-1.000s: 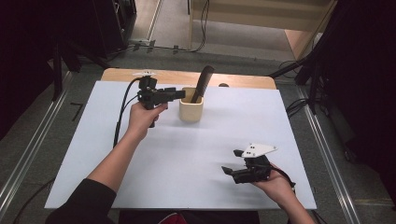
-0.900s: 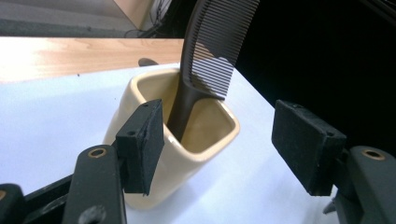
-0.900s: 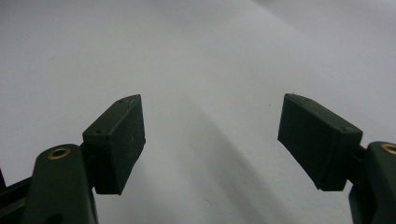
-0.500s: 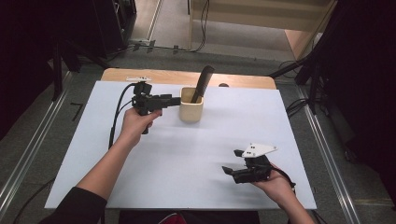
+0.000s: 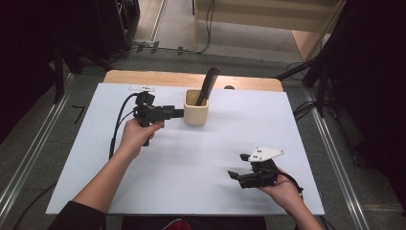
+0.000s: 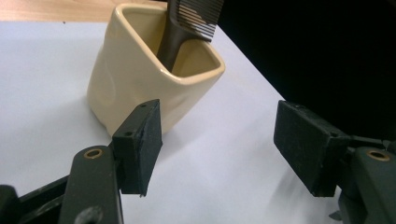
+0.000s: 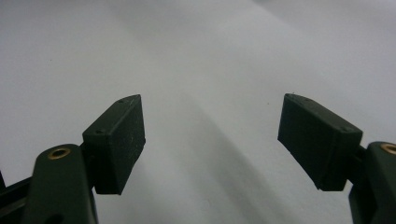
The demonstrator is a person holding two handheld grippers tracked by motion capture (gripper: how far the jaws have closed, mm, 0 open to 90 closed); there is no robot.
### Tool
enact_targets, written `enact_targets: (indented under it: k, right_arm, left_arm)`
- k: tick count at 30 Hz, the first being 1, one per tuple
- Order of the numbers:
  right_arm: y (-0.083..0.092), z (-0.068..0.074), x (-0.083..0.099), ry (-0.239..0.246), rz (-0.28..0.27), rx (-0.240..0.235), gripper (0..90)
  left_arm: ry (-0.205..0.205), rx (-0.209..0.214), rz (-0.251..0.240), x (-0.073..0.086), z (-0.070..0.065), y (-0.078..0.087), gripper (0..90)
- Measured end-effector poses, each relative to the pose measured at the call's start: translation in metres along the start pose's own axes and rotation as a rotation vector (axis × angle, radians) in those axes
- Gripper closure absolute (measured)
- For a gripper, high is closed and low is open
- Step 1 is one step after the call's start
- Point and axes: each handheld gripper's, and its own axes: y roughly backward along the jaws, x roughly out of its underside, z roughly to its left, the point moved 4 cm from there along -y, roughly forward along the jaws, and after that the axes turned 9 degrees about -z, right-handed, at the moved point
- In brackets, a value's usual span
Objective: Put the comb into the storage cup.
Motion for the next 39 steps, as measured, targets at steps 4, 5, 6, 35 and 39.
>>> enact_targets:
  k: [4, 5, 6, 35, 39]
  right_arm:
    - [0.000, 0.000, 0.000, -0.006, 0.000, 0.002, 21.2]
    - [0.000, -0.001, 0.000, -0.007, 0.000, 0.002, 21.2]
    - [0.000, 0.000, 0.000, -0.010, 0.001, 0.001, 21.2]
    - [0.000, -0.003, 0.001, -0.039, -0.001, -0.006, 21.2]
    - [0.000, -0.003, 0.001, -0.041, 0.002, -0.006, 21.2]
  left_arm:
    - [-0.003, -0.001, 0.020, 0.005, -0.001, 0.002, 34.0]
    - [-0.010, -0.008, 0.026, 0.007, -0.001, 0.003, 34.0]
    - [-0.008, -0.006, 0.033, 0.009, -0.002, 0.003, 34.0]
    - [-0.106, 0.025, 0.134, 0.056, -0.018, 0.027, 33.8]
    - [-0.131, 0.029, 0.160, 0.061, -0.021, 0.029, 31.9]
